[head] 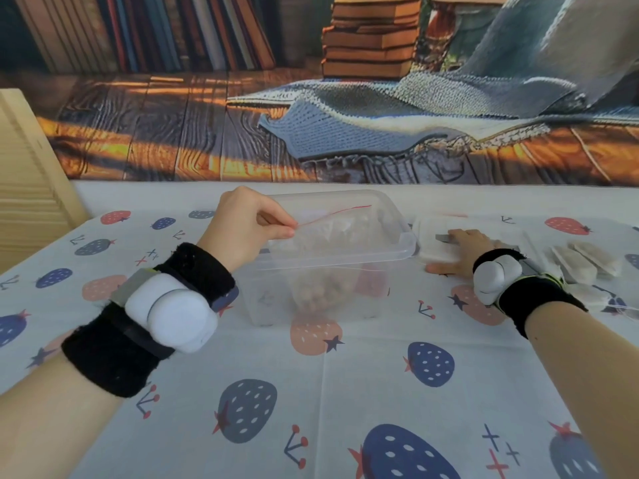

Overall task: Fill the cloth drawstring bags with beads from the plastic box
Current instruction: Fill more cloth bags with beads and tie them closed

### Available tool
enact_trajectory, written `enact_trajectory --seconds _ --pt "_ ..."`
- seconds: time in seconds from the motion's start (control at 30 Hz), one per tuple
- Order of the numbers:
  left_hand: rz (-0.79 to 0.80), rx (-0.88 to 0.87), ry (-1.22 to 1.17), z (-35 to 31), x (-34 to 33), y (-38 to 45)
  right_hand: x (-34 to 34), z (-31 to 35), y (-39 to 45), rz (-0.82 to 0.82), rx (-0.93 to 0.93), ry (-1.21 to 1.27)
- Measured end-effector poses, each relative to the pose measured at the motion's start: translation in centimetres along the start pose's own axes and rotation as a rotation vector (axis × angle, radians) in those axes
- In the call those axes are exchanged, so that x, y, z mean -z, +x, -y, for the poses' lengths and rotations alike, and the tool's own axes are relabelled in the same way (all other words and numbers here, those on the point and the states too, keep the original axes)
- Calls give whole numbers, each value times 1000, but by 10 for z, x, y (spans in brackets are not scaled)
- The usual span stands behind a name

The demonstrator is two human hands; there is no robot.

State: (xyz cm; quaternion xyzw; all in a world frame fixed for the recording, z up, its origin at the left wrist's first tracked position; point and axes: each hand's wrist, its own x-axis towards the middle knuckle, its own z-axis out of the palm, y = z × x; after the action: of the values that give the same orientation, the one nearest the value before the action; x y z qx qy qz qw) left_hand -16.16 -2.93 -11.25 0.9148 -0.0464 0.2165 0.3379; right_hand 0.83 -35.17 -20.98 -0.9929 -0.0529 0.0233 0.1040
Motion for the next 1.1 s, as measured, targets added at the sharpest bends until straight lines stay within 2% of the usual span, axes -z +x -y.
enact_trajectory --seconds 0.2,0.4,0.53,0.77,1.1 --pt "15 0 16 1 2 0 7 7 -13 -113 21 61" --pt "43 9 3 -1 3 0 33 28 -26 -374 186 409" --pt "79 33 -3 -1 3 1 68 60 -42 -468 334 566" --pt "124 18 82 -4 3 4 108 123 -79 -387 570 573" --pt "112 23 -25 -1 9 2 121 141 -98 -332 544 512"
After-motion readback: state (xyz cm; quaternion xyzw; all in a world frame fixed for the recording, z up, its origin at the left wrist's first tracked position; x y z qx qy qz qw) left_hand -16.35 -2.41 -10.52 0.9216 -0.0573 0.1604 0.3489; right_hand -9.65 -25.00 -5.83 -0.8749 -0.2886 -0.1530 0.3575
